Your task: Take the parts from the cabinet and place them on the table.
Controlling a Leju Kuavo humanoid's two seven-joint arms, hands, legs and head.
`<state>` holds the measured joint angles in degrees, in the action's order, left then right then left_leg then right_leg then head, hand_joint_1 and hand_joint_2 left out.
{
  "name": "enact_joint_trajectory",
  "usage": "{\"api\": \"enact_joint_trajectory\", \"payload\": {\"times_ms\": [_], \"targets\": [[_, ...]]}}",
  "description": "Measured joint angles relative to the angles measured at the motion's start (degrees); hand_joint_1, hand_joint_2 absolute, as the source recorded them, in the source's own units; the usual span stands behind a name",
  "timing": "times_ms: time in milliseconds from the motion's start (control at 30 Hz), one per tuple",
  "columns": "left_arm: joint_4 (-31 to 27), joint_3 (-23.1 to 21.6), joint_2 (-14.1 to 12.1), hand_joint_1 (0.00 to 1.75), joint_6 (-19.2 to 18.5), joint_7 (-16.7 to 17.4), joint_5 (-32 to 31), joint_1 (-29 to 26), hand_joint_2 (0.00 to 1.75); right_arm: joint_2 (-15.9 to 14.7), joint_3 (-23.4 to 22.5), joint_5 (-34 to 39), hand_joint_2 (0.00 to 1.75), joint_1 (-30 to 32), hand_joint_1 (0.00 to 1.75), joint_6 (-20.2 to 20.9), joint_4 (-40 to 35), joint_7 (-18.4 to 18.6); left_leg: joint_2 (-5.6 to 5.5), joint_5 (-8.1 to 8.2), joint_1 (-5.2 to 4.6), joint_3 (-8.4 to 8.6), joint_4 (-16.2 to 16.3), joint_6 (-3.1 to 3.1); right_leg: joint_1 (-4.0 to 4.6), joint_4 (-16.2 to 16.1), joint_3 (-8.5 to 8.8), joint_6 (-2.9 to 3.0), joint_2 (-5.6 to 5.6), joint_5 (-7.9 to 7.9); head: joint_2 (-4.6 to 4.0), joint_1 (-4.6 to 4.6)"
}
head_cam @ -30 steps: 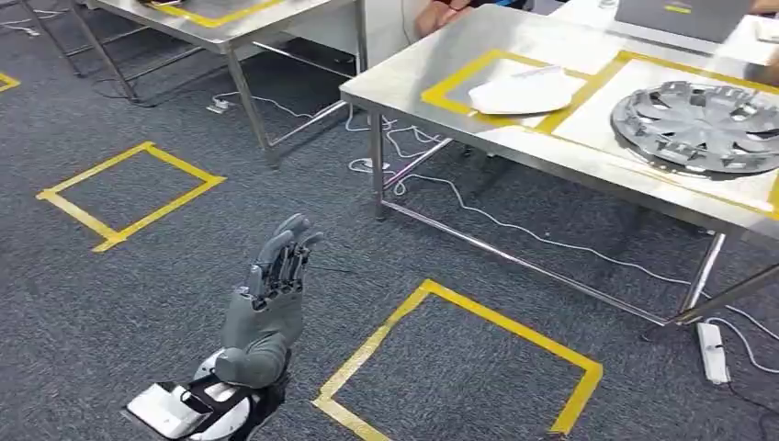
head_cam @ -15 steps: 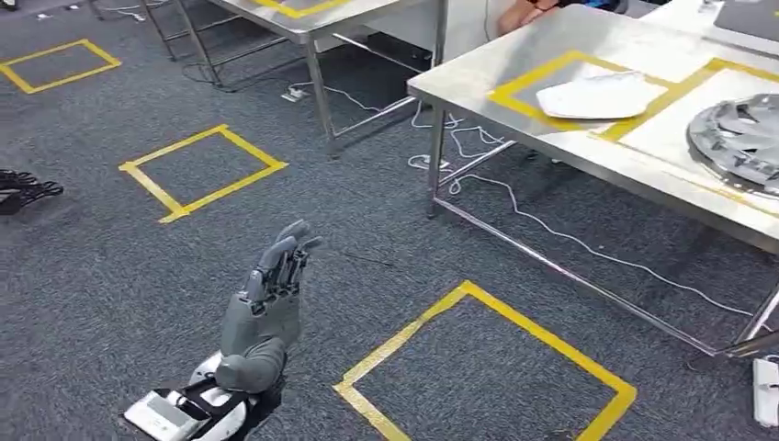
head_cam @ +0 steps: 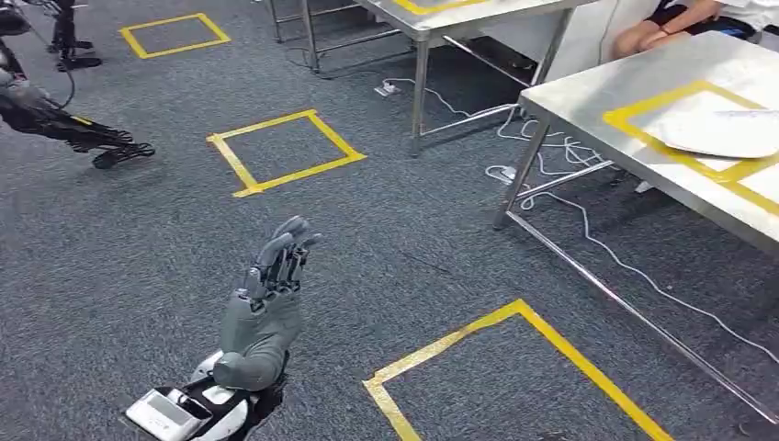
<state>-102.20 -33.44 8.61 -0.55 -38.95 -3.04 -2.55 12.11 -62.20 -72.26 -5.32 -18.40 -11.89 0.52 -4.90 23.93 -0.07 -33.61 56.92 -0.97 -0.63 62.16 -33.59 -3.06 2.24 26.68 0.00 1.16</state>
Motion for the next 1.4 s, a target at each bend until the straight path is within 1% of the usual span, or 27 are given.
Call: {"api": "enact_joint_trajectory", "payload": {"times_ms": [33,167,200,233,267,333,367,400,467,500,533,567,700,767,833,867,900,933,1000,1033,1067,1200,1233,1267,1300,1367,1400], "targets": [[0.0,0.0,0.0,0.0,0.0,0.0,0.0,0.0,0.0,0.0,0.0,0.0,1.75,0.0,0.0,0.0,0.0,0.0,-0.45,-0.09,-0.08,-0.14,0.1,0.24,-0.32,-2.9,1.17,0.1,3.22,-0.03,0.0,0.02],[0.0,0.0,0.0,0.0,0.0,0.0,0.0,-0.1,0.0,0.0,0.0,0.0,1.75,-0.1,0.0,0.0,0.0,0.1,-3.06,-1.0,0.32,-1.17,-0.1,1.89,-0.02,-3.7,1.57,0.89,1.58,-0.21,0.0,0.09],[0.0,0.0,0.0,0.0,0.1,0.0,0.0,-0.1,0.0,0.0,0.0,0.0,1.75,-0.2,0.0,0.1,0.0,0.1,-2.9,-0.73,0.4,-1.35,0.1,2.02,-0.47,-4.2,1.71,1.4,0.6,-0.54,0.0,0.07],[0.0,0.0,0.0,0.0,0.1,0.0,0.0,-0.1,0.0,0.0,0.0,0.0,1.75,-0.3,0.0,0.1,0.0,0.0,0.64,0.59,-0.08,-1.96,1.5,2.28,-0.29,-4.4,1.77,1.72,0.06,-0.64,0.0,0.52],[0.0,0.0,0.0,0.0,0.2,0.0,-0.1,0.1,0.0,0.0,0.0,-0.1,1.75,-0.3,0.0,0.1,0.0,0.0,2.62,2.92,-0.07,-3.71,5.0,2.53,-0.16,-4.4,1.73,2.01,-0.78,-0.68,0.0,0.94],[0.0,0.0,-0.1,0.0,0.2,0.0,-0.1,-0.1,0.0,0.0,0.0,0.0,1.75,0.0,0.0,0.2,0.0,0.1,3.96,7.15,0.07,-7.97,14.0,2.89,0.03,-4.4,1.61,2.14,-2.66,-0.59,0.0,0.94],[0.0,0.0,-0.2,0.0,0.2,0.0,-0.1,-0.2,0.0,0.0,0.0,0.0,1.75,0.1,0.0,0.2,0.0,0.1,4.12,7.9,0.11,-9.24,16.8,2.97,0.07,-4.4,1.54,2.16,-3.54,-0.58,0.0,0.94],[0.0,0.0,-0.2,0.0,0.2,0.0,-0.1,-0.2,0.0,0.0,0.0,-0.1,1.75,0.1,0.0,0.2,0.0,0.1,4.19,7.32,0.12,-9.21,17.0,3.01,0.08,-4.4,1.54,2.16,-4.35,-0.58,0.0,0.94],[0.0,0.0,-0.3,0.0,0.3,0.0,-0.1,-0.2,0.0,0.0,0.0,-0.1,1.75,-0.1,0.0,0.2,0.0,0.1,4.69,3.39,0.1,-5.53,10.7,2.81,0.1,-4.4,1.62,2.08,-5.94,-0.53,0.0,0.94],[0.0,0.0,-0.3,0.0,0.3,0.0,-0.1,-0.2,0.0,0.0,0.0,-0.1,1.75,-0.2,0.0,0.2,0.0,0.1,6.23,1.37,0.04,-2.52,5.6,2.64,0.11,-4.4,1.76,1.93,-6.59,-0.44,0.0,0.96],[0.0,0.0,-0.3,0.0,0.2,0.0,-0.1,-0.1,0.0,0.0,0.0,-0.1,1.75,-0.2,0.0,0.2,0.0,0.1,9.6,0.57,-0.12,0.09,1.7,2.44,0.37,-4.3,1.93,1.71,-7.07,-0.31,0.0,0.98],[0.0,-0.1,-0.3,0.0,0.2,0.0,-0.1,0.1,0.0,0.0,0.0,-0.1,1.75,-0.2,0.0,0.2,0.0,0.1,10.02,1.19,-0.47,0.67,-0.4,2.29,0.83,-3.8,1.69,1.25,-7.57,0.07,0.0,1.16],[-0.1,-0.1,-0.3,0.0,0.4,0.0,-0.1,-0.2,0.0,0.0,0.0,-0.1,1.75,-0.4,0.0,0.3,0.0,0.1,7.02,0.52,-0.4,0.22,-0.4,0.63,0.62,-4.3,2.18,0.12,-10.22,0.25,0.0,0.94],[-0.1,-0.2,-0.2,0.0,0.4,0.0,-0.2,-0.1,0.0,0.0,0.0,-0.1,1.75,-0.5,0.0,0.4,0.0,0.0,5.88,0.36,-0.09,0.2,-0.4,0.16,0.25,-0.2,0.64,-0.28,-4.63,3.31,0.0,0.33],[-0.1,-0.3,-0.3,0.0,0.5,0.0,-0.2,-0.1,0.0,0.0,0.0,-0.1,1.75,-0.2,0.0,0.4,0.0,0.0,4.33,0.3,-0.1,0.11,-0.4,-0.14,0.25,9.3,-3.7,-0.42,-2.65,7.52,0.0,-0.02],[-0.1,-0.3,-0.3,0.0,0.6,0.0,-0.2,-0.2,0.0,0.0,0.0,-0.1,1.75,-0.1,0.0,0.4,0.0,0.0,3.46,0.25,-0.14,0.08,-0.4,-0.21,0.29,13.1,-5.67,-0.45,-2.38,8.5,0.0,0.0],[-0.1,-0.3,-0.4,0.0,0.6,0.0,-0.2,-0.2,0.0,0.0,0.0,-0.1,1.75,0.0,0.0,0.4,0.0,0.0,2.6,0.23,-0.15,0.09,-0.4,-0.19,0.29,13.7,-6.23,-0.42,-2.31,7.93,0.0,0.02],[-0.1,-0.4,-0.4,0.0,0.6,0.0,-0.2,-0.2,0.0,0.0,0.0,-0.2,1.75,0.0,0.0,0.5,0.0,0.0,1.73,0.2,-0.13,0.11,-0.4,-0.14,0.26,11.8,-5.53,-0.36,-2.28,6.23,0.0,-0.02],[-0.1,-0.4,-0.4,0.0,0.6,0.0,-0.2,-0.2,0.0,0.0,0.0,-0.3,1.75,-0.1,0.0,0.5,0.0,0.0,0.0,0.07,-0.01,0.23,-0.3,0.11,-0.05,2.7,-1.26,-0.21,-1.29,1.1,0.0,0.0],[-0.1,-0.4,-0.4,0.0,0.6,0.0,-0.3,-0.1,0.0,0.0,0.0,-0.3,1.75,-0.1,0.0,0.5,0.0,0.0,-0.59,0.06,0.06,0.2,-0.3,0.34,-0.43,-1.8,0.9,-0.34,1.41,-0.57,0.0,-0.02],[-0.1,-0.5,-0.4,0.0,0.6,0.0,-0.3,0.0,0.0,0.1,0.0,-0.3,1.75,-0.1,0.0,0.5,0.0,0.2,-1.37,0.09,-0.26,-0.23,0.1,0.85,-0.95,-3.9,1.66,-0.3,4.7,0.35,0.0,-0.07],[-0.1,-0.5,-0.4,0.0,0.6,0.0,-0.4,0.0,0.0,0.1,0.0,-0.3,1.75,-0.2,0.0,0.4,0.0,0.3,-4.08,-0.95,0.48,-1.15,-0.5,2.56,-0.53,-4.0,1.76,1.01,1.97,-0.16,0.0,0.09],[-0.1,-0.5,-0.5,0.0,0.6,0.0,-0.4,0.0,0.0,0.1,0.0,-0.3,1.75,-0.3,0.0,0.5,0.0,0.3,-1.53,-0.24,0.32,-1.4,0.2,2.57,-0.54,-4.3,1.93,1.43,0.92,-0.39,0.0,0.06],[-0.1,-0.5,-0.5,0.0,0.5,0.0,-0.4,0.2,0.0,0.1,0.0,-0.3,1.75,-0.4,0.0,0.5,0.0,0.3,1.64,1.68,0.09,-2.62,2.6,2.81,-0.42,-4.5,1.97,1.88,0.27,-0.45,0.0,0.77],[-0.1,-0.5,-0.6,0.0,0.5,0.0,-0.4,0.4,0.0,0.1,0.0,-0.3,1.75,-0.3,0.0,0.5,0.0,0.3,3.11,4.11,0.11,-4.71,6.9,3.09,-0.21,-4.5,1.93,1.97,-0.69,-0.45,0.0,0.83],[0.0,-0.5,-0.6,0.0,0.4,0.0,-0.4,0.4,0.0,0.1,0.0,-0.3,1.75,0.0,0.0,0.5,0.0,0.3,4.09,7.77,0.16,-8.84,15.6,3.35,0.01,-4.5,1.88,2.19,-2.75,-0.31,0.0,0.85],[0.0,-0.5,-0.7,0.0,0.3,0.0,-0.4,0.4,0.0,0.1,0.0,-0.3,1.75,0.1,0.0,0.5,0.0,0.3,4.17,7.98,0.17,-9.8,17.5,3.39,0.08,-4.5,1.87,2.22,-3.66,-0.27,0.0,0.85]]}}
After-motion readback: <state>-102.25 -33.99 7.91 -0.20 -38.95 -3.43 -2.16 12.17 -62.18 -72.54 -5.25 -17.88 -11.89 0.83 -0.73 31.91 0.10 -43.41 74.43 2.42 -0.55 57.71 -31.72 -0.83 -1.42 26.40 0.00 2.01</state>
